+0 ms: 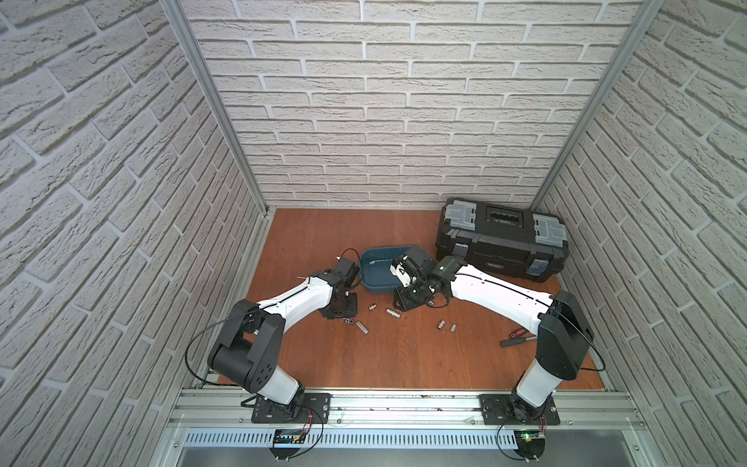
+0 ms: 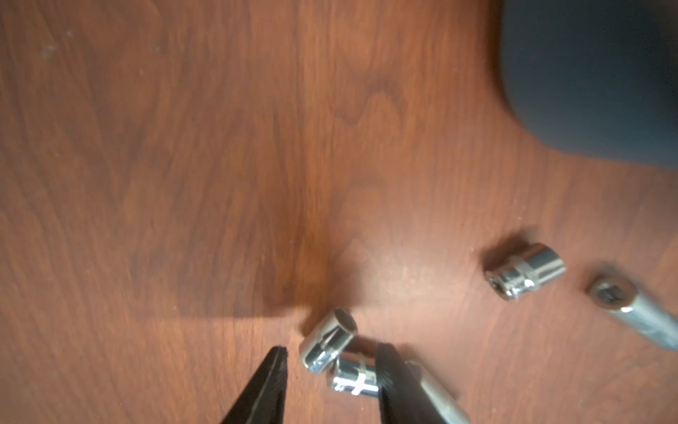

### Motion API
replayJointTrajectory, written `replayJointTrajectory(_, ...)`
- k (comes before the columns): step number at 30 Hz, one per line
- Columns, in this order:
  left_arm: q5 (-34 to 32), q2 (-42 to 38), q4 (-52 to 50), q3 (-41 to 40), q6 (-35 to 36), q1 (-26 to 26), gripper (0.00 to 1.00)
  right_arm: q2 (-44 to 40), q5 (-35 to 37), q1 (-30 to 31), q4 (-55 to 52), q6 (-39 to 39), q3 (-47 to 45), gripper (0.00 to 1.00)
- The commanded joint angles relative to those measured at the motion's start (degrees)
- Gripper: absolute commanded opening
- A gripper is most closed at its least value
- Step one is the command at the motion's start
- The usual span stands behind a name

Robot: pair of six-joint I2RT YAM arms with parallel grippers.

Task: Put the socket on the desktop into the storage box
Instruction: Pick up the socket head from the center of the board.

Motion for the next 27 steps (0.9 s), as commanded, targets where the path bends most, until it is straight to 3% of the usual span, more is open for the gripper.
replayJointTrajectory(1,-1.00,0.79,1.18,-0.74,-0.62,0.43,0.44,0.81,0.22,0.80,0.32,0.49,2.00,0.43)
replayJointTrajectory(27,-1.73,2.21,1.75,-2.60,-0.92,1.70,0.28,1.04,0.72,0.76,0.59,0.72,1.60,0.43)
